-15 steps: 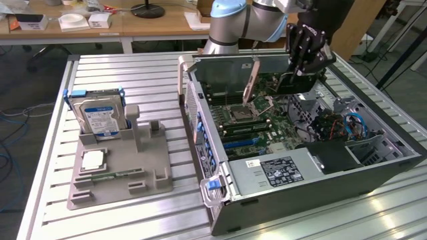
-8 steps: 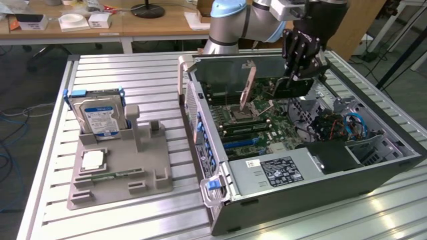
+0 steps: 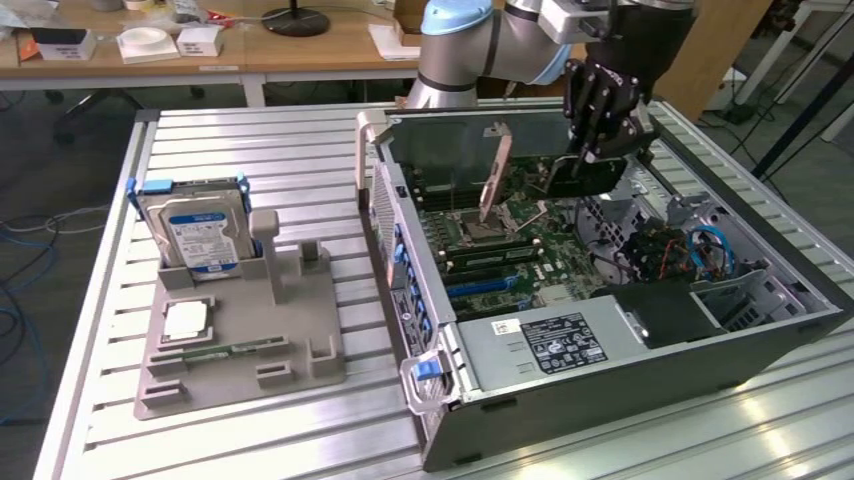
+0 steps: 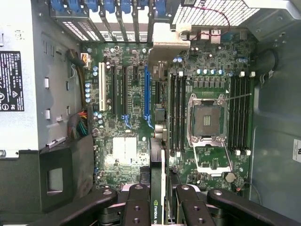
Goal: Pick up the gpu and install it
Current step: 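Insert the gpu into the slot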
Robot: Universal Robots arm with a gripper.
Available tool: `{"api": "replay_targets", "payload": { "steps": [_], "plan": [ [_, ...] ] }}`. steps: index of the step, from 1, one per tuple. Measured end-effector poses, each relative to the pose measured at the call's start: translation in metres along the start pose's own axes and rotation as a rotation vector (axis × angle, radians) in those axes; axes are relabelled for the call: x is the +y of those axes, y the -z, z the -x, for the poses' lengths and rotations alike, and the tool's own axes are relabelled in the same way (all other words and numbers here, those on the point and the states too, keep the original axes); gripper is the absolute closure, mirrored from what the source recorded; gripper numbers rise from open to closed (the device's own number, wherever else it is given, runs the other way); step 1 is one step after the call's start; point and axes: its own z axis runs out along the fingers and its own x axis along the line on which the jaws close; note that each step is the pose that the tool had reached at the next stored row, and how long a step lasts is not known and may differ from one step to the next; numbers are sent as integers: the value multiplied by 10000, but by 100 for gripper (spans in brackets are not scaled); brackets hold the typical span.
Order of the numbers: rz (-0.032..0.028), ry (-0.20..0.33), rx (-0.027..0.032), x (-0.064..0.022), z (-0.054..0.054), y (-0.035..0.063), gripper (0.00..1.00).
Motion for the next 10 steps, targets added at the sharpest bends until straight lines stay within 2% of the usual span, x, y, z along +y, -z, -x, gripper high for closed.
{"api": "replay_targets", "payload": {
  "steps": [10],
  "plan": [
    [1, 0, 5, 9, -7, -159, 74]
  ]
}}
